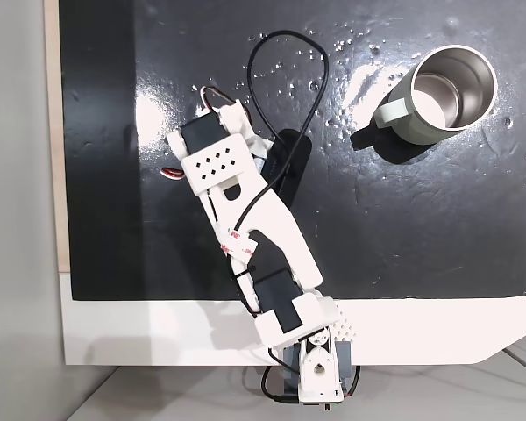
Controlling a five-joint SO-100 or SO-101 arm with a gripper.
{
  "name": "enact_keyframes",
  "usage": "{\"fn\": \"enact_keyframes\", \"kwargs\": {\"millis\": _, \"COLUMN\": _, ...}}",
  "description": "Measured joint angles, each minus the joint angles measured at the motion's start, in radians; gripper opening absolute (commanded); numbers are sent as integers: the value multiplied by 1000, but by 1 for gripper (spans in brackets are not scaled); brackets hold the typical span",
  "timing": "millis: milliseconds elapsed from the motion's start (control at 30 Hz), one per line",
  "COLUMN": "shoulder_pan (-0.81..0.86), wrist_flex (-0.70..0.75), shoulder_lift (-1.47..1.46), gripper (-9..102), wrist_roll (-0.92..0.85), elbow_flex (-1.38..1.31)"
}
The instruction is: Grasp a pengrip and put it in the cup.
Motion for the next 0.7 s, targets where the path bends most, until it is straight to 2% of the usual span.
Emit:
{"fn": "enact_keyframes", "kwargs": {"millis": 100, "shoulder_pan": -48, "wrist_flex": 0, "shoulder_lift": -26, "gripper": 16, "wrist_roll": 74, "elbow_flex": -14}}
{"fn": "enact_keyframes", "kwargs": {"millis": 200, "shoulder_pan": -104, "wrist_flex": 0, "shoulder_lift": -35, "gripper": 31, "wrist_roll": 112, "elbow_flex": -34}}
{"fn": "enact_keyframes", "kwargs": {"millis": 233, "shoulder_pan": -123, "wrist_flex": 0, "shoulder_lift": -35, "gripper": 33, "wrist_roll": 124, "elbow_flex": -37}}
{"fn": "enact_keyframes", "kwargs": {"millis": 400, "shoulder_pan": -184, "wrist_flex": 6, "shoulder_lift": -63, "gripper": 33, "wrist_roll": 150, "elbow_flex": -86}}
{"fn": "enact_keyframes", "kwargs": {"millis": 700, "shoulder_pan": -186, "wrist_flex": 17, "shoulder_lift": -242, "gripper": 30, "wrist_roll": 170, "elbow_flex": -202}}
